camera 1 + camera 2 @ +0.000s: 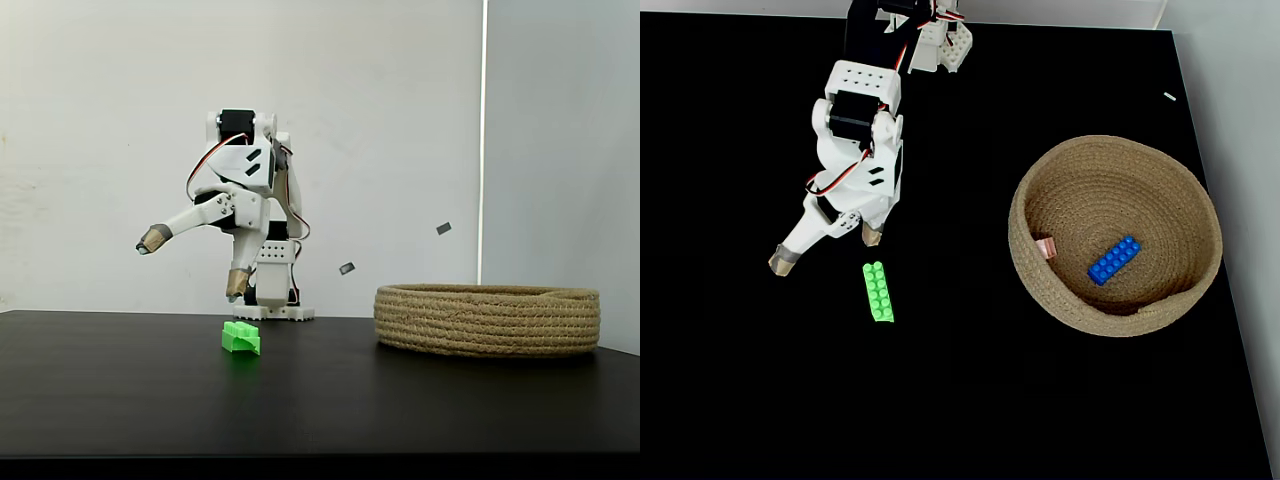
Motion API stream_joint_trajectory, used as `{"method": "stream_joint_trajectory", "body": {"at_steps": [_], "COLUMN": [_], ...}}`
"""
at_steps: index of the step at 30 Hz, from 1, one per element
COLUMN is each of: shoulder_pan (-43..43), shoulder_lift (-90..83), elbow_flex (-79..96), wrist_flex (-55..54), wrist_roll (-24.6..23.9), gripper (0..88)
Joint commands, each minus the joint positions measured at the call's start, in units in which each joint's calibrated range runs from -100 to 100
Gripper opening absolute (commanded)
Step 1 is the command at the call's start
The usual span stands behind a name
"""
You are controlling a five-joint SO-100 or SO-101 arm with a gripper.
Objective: Place the lego blocks in the tray
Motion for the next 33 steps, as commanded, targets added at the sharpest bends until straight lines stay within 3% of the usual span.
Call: {"method": "stream_joint_trajectory", "body": {"at_steps": [1, 33], "shoulder_pan": [-2.4, -2.9], "shoulder_lift": [-4.1, 8.1], "elbow_flex": [-4.2, -12.2], "wrist_flex": [-0.5, -4.2], "wrist_roll": [-2.4, -3.3], "gripper": [50.3, 48.0]}}
